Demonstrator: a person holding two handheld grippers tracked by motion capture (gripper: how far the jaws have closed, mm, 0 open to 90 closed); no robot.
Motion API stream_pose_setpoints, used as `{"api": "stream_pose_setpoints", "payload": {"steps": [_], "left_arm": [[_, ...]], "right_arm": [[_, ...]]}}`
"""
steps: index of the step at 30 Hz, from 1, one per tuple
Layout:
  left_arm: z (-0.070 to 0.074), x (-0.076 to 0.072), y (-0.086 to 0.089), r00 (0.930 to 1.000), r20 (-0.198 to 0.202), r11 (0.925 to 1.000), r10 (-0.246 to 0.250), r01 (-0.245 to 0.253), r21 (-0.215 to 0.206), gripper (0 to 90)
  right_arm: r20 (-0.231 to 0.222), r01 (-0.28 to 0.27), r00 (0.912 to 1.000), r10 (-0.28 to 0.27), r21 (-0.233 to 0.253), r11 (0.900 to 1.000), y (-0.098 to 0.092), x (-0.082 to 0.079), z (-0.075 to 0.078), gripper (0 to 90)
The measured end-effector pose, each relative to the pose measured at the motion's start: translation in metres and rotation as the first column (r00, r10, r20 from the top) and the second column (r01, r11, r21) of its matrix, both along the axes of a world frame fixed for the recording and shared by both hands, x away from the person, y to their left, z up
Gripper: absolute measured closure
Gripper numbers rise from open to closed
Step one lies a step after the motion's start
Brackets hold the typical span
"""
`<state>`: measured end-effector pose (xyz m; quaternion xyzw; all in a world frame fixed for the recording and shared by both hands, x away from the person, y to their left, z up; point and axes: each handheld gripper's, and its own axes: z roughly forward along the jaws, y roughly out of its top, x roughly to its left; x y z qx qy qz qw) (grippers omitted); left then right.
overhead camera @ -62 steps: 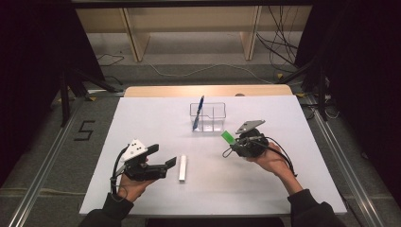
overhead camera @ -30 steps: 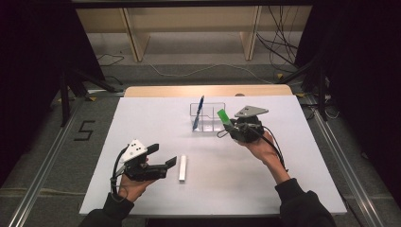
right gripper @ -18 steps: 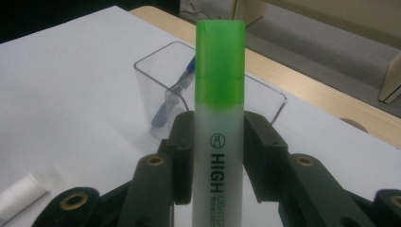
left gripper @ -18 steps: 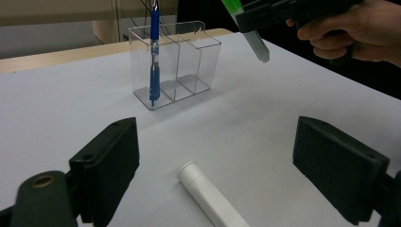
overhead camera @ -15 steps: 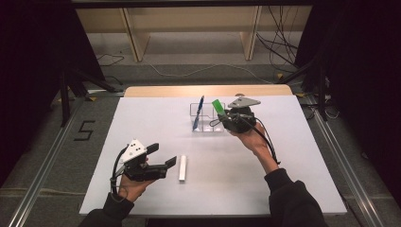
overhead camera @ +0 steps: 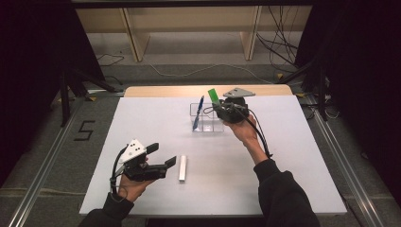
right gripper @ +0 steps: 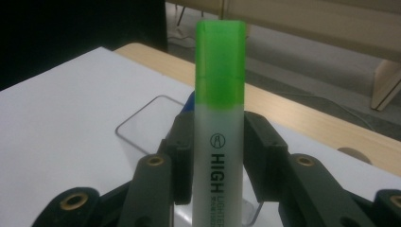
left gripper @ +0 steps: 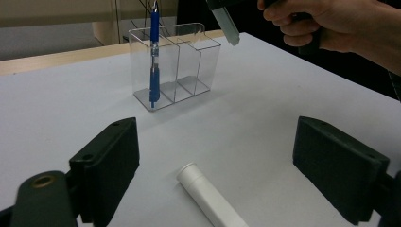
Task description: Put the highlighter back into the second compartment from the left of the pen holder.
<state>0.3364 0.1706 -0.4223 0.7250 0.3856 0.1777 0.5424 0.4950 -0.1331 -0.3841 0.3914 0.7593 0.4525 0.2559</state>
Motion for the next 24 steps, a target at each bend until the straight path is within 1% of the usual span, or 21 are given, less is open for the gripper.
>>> {"api": "stream_pose_setpoints", "payload": {"steps": [2, 7, 8, 10, 12, 14, 18, 20, 24], "left_arm": [[0.0, 0.0, 0.0, 1.0, -0.004, 1.0, 0.0, 0.0, -0.001, 15.0], [0.0, 0.0, 0.001, 1.0, -0.002, 1.0, 0.001, -0.001, -0.004, 15.0], [0.0, 0.0, 0.0, 1.0, -0.001, 0.9999, 0.006, -0.006, -0.013, 15.0], [0.001, 0.0, 0.0, 1.0, -0.001, 0.9999, 0.006, -0.006, -0.011, 15.1], [0.001, 0.0, 0.001, 1.0, 0.002, 1.0, 0.004, -0.004, -0.009, 15.1], [0.001, 0.0, 0.0, 1.0, 0.001, 0.9999, 0.004, -0.004, -0.01, 15.1], [0.001, 0.0, 0.001, 1.0, 0.003, 1.0, -0.003, 0.003, 0.0, 15.1], [0.001, 0.0, 0.001, 1.0, 0.003, 1.0, -0.004, 0.004, 0.002, 15.1], [0.001, 0.0, 0.0, 1.0, 0.005, 1.0, -0.001, 0.002, -0.006, 15.1]], "right_arm": [[0.013, 0.017, 0.9998, -0.017, 0.0, 1.0, 0.004, 0.004, 0.0, 66.8], [0.031, 0.033, 0.9989, -0.034, 0.021, 0.999, 0.01, 0.01, 0.0, 66.8], [0.029, 0.039, 0.9988, -0.039, 0.022, 0.999, 0.011, 0.011, 0.0, 66.8], [0.026, 0.036, 0.999, -0.037, 0.025, 0.999, 0.012, 0.014, -0.001, 66.8], [0.036, 0.044, 0.9983, -0.045, 0.03, 0.999, 0.013, 0.016, -0.003, 66.8], [0.03, 0.05, 0.9982, -0.051, 0.04, 0.998, 0.013, 0.017, -0.004, 66.8], [0.031, 0.058, 0.9978, -0.059, 0.034, 0.998, 0.015, 0.021, -0.006, 66.8], [0.028, 0.06, 0.9977, -0.061, 0.049, 0.997, 0.016, 0.022, -0.006, 66.8], [0.03, 0.065, 0.9973, -0.066, 0.045, 0.997, 0.022, 0.025, -0.006, 66.9]]}}
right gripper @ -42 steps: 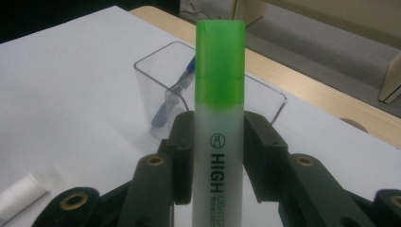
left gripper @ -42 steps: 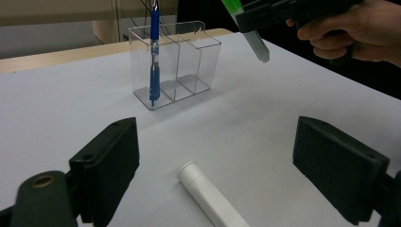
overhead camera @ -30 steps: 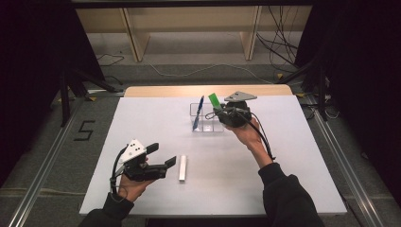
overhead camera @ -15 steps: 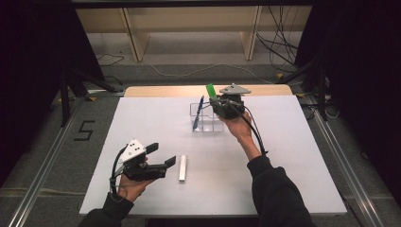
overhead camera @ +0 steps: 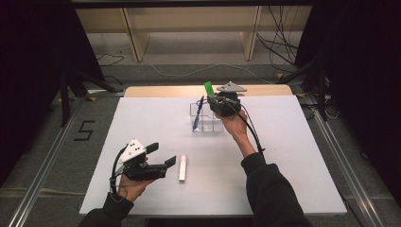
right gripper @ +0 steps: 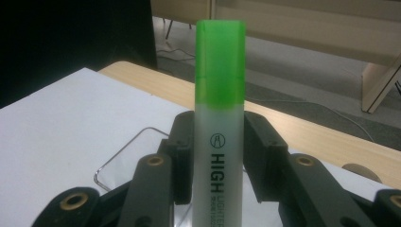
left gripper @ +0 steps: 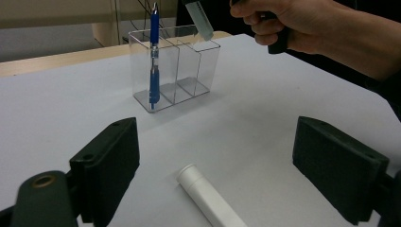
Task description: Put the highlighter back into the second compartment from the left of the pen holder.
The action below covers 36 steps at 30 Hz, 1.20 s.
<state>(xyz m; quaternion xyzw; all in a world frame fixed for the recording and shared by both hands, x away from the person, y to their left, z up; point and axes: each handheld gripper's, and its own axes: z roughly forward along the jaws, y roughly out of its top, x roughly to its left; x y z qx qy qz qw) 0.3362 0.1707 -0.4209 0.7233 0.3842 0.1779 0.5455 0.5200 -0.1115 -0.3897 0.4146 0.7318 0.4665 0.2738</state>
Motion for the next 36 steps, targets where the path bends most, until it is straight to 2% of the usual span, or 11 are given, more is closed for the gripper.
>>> {"api": "stream_pose_setpoints", "payload": {"steps": [12, 36], "left_arm": [[0.001, 0.0, 0.0, 1.0, 0.004, 1.0, -0.003, 0.003, -0.001, 15.2], [0.001, 0.0, 0.0, 1.0, 0.005, 1.0, -0.007, 0.007, -0.003, 15.3]], "right_arm": [[-0.007, 0.016, 0.9998, -0.016, -0.016, 1.0, 0.011, 0.007, -0.005, 66.8], [-0.005, 0.03, 0.9995, -0.03, -0.012, 0.999, 0.025, 0.011, -0.012, 66.8]]}}
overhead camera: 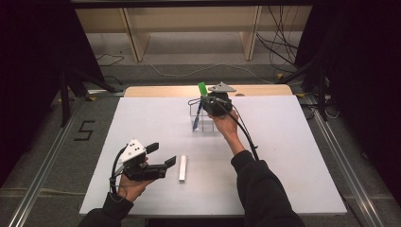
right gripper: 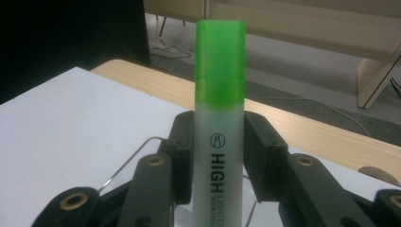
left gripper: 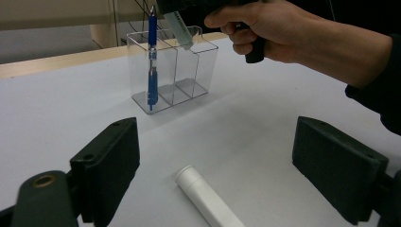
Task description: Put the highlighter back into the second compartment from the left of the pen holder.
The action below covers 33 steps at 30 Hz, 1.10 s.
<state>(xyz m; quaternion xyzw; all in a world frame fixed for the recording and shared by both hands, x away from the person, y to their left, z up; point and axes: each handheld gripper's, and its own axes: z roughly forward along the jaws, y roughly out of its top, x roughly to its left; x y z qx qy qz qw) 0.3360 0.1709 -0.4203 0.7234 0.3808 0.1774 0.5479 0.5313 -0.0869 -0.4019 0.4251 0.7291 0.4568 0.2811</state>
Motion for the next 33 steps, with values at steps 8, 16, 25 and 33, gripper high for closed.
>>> {"api": "stream_pose_setpoints", "payload": {"steps": [8, 16, 25, 33], "left_arm": [[0.0, 0.0, 0.0, 1.0, -0.001, 1.0, -0.002, 0.002, 0.007, 15.3], [0.0, 0.0, 0.0, 1.0, -0.001, 1.0, -0.002, 0.002, 0.005, 15.3], [0.0, 0.0, 0.0, 1.0, -0.001, 1.0, -0.004, 0.004, 0.006, 15.3], [0.0, -0.001, 0.0, 1.0, -0.002, 1.0, -0.004, 0.004, 0.007, 15.3]], "right_arm": [[0.0, 0.008, 1.0, -0.008, 0.003, 1.0, 0.001, 0.0, -0.002, 66.8], [-0.003, 0.011, 0.9999, -0.011, 0.0, 1.0, 0.004, -0.001, -0.005, 66.8], [-0.008, 0.021, 0.9997, -0.021, 0.003, 1.0, 0.003, 0.0, -0.009, 66.8], [-0.02, 0.03, 0.9994, -0.03, 0.018, 0.999, 0.002, -0.001, -0.013, 66.7]]}}
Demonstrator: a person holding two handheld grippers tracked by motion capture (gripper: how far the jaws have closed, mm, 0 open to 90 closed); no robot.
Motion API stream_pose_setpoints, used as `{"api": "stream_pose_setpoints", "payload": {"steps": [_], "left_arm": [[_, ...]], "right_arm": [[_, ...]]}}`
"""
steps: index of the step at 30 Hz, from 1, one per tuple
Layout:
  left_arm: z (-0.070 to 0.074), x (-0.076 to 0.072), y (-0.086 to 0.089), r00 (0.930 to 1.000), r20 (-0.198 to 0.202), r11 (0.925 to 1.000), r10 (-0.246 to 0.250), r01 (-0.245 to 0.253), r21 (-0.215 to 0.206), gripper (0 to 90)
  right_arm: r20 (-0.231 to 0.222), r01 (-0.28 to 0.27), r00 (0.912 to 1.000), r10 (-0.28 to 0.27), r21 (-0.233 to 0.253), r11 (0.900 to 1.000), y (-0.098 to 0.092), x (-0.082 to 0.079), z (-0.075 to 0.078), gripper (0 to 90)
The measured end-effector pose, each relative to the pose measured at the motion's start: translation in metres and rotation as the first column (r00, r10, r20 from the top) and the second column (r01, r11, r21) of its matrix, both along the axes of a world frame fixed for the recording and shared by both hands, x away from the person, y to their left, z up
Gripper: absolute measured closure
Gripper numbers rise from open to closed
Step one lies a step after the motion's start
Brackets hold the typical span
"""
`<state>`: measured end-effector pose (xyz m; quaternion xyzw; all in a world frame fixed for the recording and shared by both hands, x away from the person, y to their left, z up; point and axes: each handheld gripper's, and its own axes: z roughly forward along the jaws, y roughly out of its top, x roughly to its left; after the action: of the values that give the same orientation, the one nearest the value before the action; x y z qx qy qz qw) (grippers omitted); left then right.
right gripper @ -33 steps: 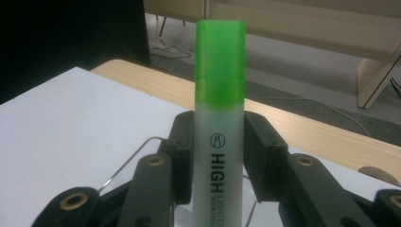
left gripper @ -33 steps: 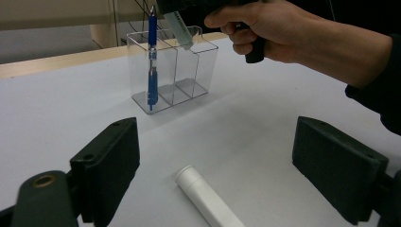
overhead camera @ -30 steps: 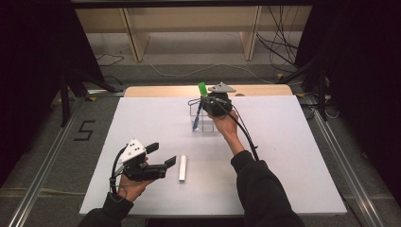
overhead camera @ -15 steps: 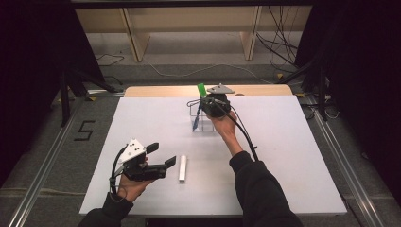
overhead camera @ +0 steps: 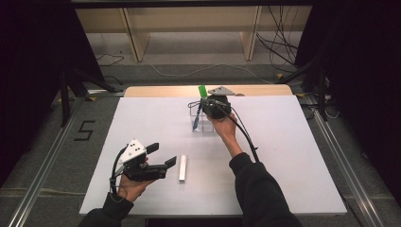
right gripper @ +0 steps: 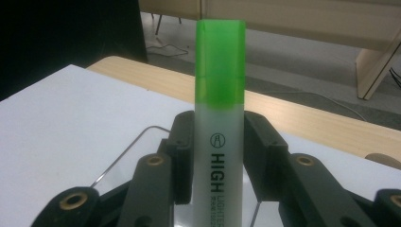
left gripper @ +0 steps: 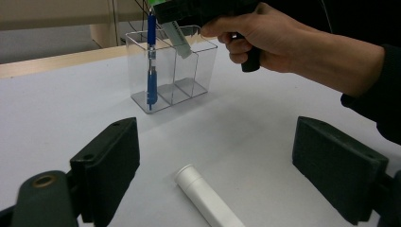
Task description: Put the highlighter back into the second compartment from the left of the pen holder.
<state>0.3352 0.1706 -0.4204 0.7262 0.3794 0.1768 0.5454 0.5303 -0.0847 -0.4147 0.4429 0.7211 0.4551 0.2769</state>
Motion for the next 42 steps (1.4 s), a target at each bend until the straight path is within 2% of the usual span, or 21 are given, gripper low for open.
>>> {"api": "stream_pose_setpoints", "payload": {"steps": [10, 12, 15, 18, 20, 21, 23, 25, 29, 32, 36, 42], "left_arm": [[0.0, 0.0, -0.001, 1.0, -0.003, 1.0, 0.0, 0.0, -0.002, 15.3], [0.0, 0.0, -0.001, 1.0, -0.003, 1.0, 0.001, -0.001, -0.001, 15.3], [0.0, 0.0, -0.001, 1.0, -0.004, 1.0, 0.001, -0.001, -0.004, 15.3], [0.0, 0.0, 0.0, 1.0, -0.004, 1.0, -0.003, 0.003, -0.002, 15.3], [0.0, 0.0, 0.001, 1.0, -0.002, 1.0, 0.0, 0.0, -0.009, 15.3], [0.0, 0.0, 0.002, 1.0, -0.004, 0.9999, 0.003, -0.003, -0.012, 15.3], [0.0, 0.001, 0.003, 0.9999, -0.012, 0.9999, 0.002, -0.002, -0.015, 15.3], [-0.001, 0.002, 0.003, 0.9997, -0.024, 0.9997, 0.008, -0.008, -0.025, 15.2], [-0.002, 0.003, 0.002, 0.9995, -0.03, 0.9998, 0.004, -0.005, -0.017, 15.3], [-0.003, 0.003, 0.001, 0.9991, -0.043, 0.9999, 0.004, -0.005, -0.015, 15.2], [-0.003, 0.004, 0.001, 0.9984, -0.056, 0.9998, 0.004, -0.005, -0.018, 15.2], [-0.007, 0.007, -0.001, 0.9953, -0.095, 0.9997, 0.021, -0.022, -0.008, 15.2]], "right_arm": [[-0.018, -0.006, 0.9998, 0.006, 0.013, 1.0, 0.0, 0.0, -0.003, 66.6], [-0.018, -0.008, 0.9998, 0.008, -0.004, 1.0, 0.0, -0.001, -0.004, 66.4], [-0.035, -0.018, 0.9992, 0.018, 0.006, 1.0, 0.0, -0.001, -0.005, 65.8], [-0.033, -0.028, 0.9991, 0.028, -0.01, 1.0, 0.0, -0.004, -0.005, 59.1], [-0.033, -0.041, 0.9986, 0.041, -0.01, 0.999, -0.002, -0.008, -0.002, 49.8], [-0.044, -0.046, 0.998, 0.046, -0.004, 0.999, -0.005, -0.011, 0.002, 45.0], [-0.028, -0.051, 0.9983, 0.051, 0.0, 0.999, -0.011, -0.016, 0.009, 43.2], [-0.011, -0.051, 0.9986, 0.052, 0.029, 0.998, -0.021, -0.022, 0.018, 39.2], [-0.015, -0.069, 0.9974, 0.07, 0.059, 0.996, -0.038, -0.034, 0.03, 35.8], [-0.032, -0.093, 0.9949, 0.095, 0.077, 0.993, -0.047, -0.043, 0.033, 34.1], [-0.048, -0.112, 0.9921, 0.116, 0.077, 0.991, -0.058, -0.054, 0.033, 32.6], [-0.034, -0.132, 0.9901, 0.136, 0.096, 0.987, -0.078, -0.073, 0.031, 31.6]]}}
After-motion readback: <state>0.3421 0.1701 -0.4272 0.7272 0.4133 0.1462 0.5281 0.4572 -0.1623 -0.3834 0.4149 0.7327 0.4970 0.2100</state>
